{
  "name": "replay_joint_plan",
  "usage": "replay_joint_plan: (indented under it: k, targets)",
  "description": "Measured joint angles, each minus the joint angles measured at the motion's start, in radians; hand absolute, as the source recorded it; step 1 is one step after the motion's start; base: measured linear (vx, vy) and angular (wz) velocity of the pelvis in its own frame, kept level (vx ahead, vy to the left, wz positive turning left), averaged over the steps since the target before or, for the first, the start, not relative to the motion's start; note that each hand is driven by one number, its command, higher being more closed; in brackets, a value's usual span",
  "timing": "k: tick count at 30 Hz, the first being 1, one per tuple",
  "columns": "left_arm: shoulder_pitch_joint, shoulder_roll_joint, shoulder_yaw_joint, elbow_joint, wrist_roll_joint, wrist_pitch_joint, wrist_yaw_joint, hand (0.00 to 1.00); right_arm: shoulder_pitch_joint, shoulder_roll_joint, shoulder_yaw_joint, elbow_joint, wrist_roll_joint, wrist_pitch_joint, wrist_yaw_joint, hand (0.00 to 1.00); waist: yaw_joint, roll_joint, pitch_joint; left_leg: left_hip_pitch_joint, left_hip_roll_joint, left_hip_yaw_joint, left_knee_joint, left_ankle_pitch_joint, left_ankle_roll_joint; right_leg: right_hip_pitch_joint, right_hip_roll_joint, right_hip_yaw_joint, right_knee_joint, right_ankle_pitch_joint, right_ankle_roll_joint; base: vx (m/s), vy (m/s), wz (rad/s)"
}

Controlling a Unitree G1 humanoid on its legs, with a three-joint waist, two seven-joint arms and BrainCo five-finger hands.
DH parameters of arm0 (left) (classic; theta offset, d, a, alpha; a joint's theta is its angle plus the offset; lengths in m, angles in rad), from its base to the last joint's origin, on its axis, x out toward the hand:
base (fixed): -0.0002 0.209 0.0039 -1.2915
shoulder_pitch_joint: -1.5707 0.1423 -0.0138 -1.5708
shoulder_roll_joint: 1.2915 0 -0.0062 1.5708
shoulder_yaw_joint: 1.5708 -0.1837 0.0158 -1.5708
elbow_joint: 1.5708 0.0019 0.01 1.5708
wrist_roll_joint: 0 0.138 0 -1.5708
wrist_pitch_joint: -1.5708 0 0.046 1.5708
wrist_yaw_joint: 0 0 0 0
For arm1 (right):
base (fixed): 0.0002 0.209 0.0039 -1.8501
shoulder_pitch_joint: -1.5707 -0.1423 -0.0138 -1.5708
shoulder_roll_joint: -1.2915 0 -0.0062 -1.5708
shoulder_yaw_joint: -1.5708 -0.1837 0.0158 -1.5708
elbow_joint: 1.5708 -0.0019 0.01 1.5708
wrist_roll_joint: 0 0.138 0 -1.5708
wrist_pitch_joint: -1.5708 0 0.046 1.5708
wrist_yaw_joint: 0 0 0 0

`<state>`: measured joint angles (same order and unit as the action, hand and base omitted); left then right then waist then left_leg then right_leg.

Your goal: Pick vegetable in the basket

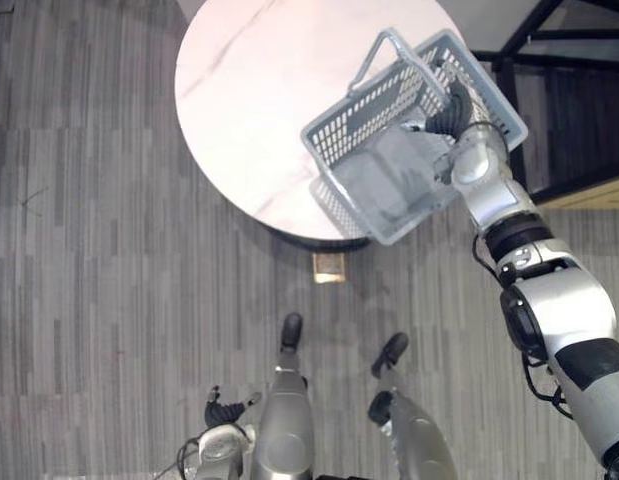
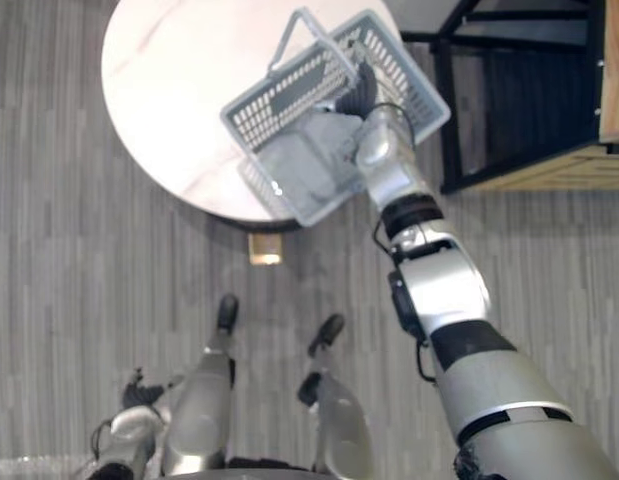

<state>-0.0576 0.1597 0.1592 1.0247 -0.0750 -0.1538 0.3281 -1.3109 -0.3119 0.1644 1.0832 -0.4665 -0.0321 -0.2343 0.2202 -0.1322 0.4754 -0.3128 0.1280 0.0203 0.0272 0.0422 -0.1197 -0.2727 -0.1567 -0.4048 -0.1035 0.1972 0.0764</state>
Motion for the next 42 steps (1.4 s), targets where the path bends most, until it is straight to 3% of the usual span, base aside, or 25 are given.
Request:
replay_joint_plan:
  k: [14,23,26,29,34,37,42]
  targets:
    - [-0.018,-0.001,-0.017,0.0,0.002,0.001,-0.01,0.0,-0.002,-0.025,0.004,0.067,-0.084,0.005,0.005,1.0,0.025,0.0,0.001,-0.001,0.0,-0.016,0.0,0.005,0.0,0.01,0.0,-0.008,0.0,-0.001,0.001,0.02,0.006,0.03]
    - [-0.018,-0.001,-0.012,-0.001,0.009,0.012,-0.025,0.0,0.003,-0.034,0.157,0.036,-0.123,0.0,0.055,1.0,0.03,-0.001,0.001,0.011,0.002,-0.019,-0.005,0.014,-0.001,0.023,0.001,-0.008,0.0,-0.001,0.001,0.01,0.003,0.01]
    - [-0.018,-0.001,0.004,-0.002,0.012,0.012,-0.03,0.0,0.034,-0.053,0.288,-0.067,-0.123,-0.007,0.099,1.0,0.027,-0.005,-0.002,0.033,0.007,-0.004,-0.009,0.013,-0.001,0.036,0.006,0.002,-0.001,-0.001,0.001,0.03,-0.002,-0.09]
    - [-0.018,0.001,0.014,-0.005,0.02,0.021,-0.032,0.0,0.058,-0.084,0.419,-0.212,-0.123,-0.047,0.146,1.0,0.007,-0.008,-0.004,0.051,0.012,0.002,-0.011,0.013,-0.001,0.05,0.011,0.009,-0.002,-0.001,0.0,0.02,-0.003,-0.08]
    - [0.005,0.021,0.059,0.001,0.06,0.04,-0.05,0.0,0.131,-0.12,0.545,-0.458,-0.116,-0.122,0.2,1.0,-0.026,-0.064,-0.048,0.094,0.025,0.051,-0.03,0.013,-0.002,0.056,0.022,0.054,-0.002,-0.001,0.0,0.03,-0.008,-0.25]
    - [0.026,0.038,0.068,0.013,0.099,0.055,-0.058,0.0,0.217,-0.174,0.595,-0.613,-0.063,-0.157,0.221,1.0,-0.054,-0.091,-0.109,0.125,0.028,0.084,-0.044,0.012,-0.003,0.059,0.026,0.086,-0.002,-0.001,0.0,0.03,0.0,-0.25]
    - [0.068,0.038,0.073,0.025,0.135,0.06,-0.07,0.0,0.4,-0.271,0.599,-0.808,0.003,-0.198,0.248,1.0,-0.085,-0.094,-0.218,0.194,0.035,0.157,-0.059,-0.003,-0.013,0.074,0.038,0.156,-0.002,-0.001,0.0,0.04,0.005,-0.41]
